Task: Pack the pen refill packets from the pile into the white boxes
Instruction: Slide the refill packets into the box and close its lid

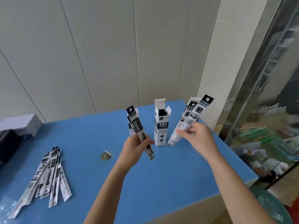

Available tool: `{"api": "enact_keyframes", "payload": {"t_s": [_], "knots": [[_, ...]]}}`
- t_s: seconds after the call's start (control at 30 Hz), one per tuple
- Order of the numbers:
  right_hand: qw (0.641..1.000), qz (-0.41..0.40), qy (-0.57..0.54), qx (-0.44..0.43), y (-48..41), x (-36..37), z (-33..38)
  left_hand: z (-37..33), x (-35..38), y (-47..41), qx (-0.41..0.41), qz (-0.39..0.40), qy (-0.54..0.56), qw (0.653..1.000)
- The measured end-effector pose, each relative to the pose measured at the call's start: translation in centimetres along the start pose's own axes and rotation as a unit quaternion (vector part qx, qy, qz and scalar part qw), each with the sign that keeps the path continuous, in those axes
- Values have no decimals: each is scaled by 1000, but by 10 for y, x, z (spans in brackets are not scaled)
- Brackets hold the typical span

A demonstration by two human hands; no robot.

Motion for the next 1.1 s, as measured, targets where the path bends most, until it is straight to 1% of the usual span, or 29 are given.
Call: {"api": "enact_keyframes", "payload": {"t_s": [0.17, 0.27, 0.33, 0.43, 0.5, 0.67, 0.83, 1.0, 1.1], "knots": [[997, -46, -21, -60, -49, -10, 26, -29, 8, -46, 50, -26, 15, 998], [994, -69, -8, -83, -76, -10, 36, -31, 13, -74, 35, -71, 37, 996], [991, -88, 7, -102, -91, -9, 39, -28, 15, -92, 30, -101, 28, 994], [989, -91, 6, -114, -109, -4, 38, -22, 24, -107, 24, -99, -10, 995], [990, -79, 9, -118, -118, 1, 36, -18, 31, -113, 11, -94, -22, 995], [992, -42, 30, -119, -137, 12, 30, -8, 40, -123, -31, -120, -53, 991], [989, 8, 52, -138, -148, 17, 28, 5, 45, -128, -63, -143, 3, 988], [985, 64, 53, -153, -155, 22, 24, 7, 51, -127, -65, -163, 30, 984], [983, 97, 43, -147, -159, 28, 18, 10, 52, -126, -65, -174, 43, 982]]}}
Point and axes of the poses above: each hand's wrist, its own y-axis away from the middle knuckle, its own x-axis out of the palm, z = x × y, the point moved 5 cm from there along -y, towards the middle knuckle, and after that the axes turned 1 degree about z, right-handed, at the moved point
